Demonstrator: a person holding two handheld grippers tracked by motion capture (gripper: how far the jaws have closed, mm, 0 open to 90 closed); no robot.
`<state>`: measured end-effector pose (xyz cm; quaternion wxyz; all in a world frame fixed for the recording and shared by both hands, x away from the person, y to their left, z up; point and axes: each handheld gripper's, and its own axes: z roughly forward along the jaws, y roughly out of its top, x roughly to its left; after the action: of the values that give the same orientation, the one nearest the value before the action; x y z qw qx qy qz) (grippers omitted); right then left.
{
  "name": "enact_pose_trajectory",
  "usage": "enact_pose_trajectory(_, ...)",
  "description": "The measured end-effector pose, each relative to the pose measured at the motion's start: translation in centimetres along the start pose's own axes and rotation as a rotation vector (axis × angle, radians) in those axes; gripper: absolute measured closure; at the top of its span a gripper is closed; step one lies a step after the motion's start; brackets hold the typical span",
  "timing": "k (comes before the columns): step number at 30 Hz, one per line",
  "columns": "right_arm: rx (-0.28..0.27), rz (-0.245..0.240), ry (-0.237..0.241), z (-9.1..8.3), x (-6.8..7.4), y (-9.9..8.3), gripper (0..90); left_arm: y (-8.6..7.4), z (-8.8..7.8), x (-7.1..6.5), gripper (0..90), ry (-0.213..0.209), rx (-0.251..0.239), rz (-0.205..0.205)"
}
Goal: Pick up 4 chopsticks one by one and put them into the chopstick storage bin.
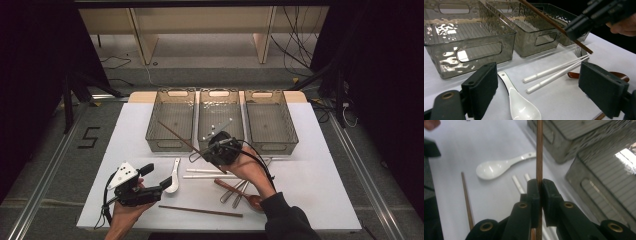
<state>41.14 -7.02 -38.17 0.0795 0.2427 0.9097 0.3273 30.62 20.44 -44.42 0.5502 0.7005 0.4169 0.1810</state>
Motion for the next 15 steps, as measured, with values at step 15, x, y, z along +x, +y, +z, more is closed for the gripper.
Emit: enact_pose_trajectory(15,-0.032,0.064,-0.031,2.3,-1.9,4.2,85.4,0.0,0.0,0.1,15.5,0.000,-0.001,-0.007)
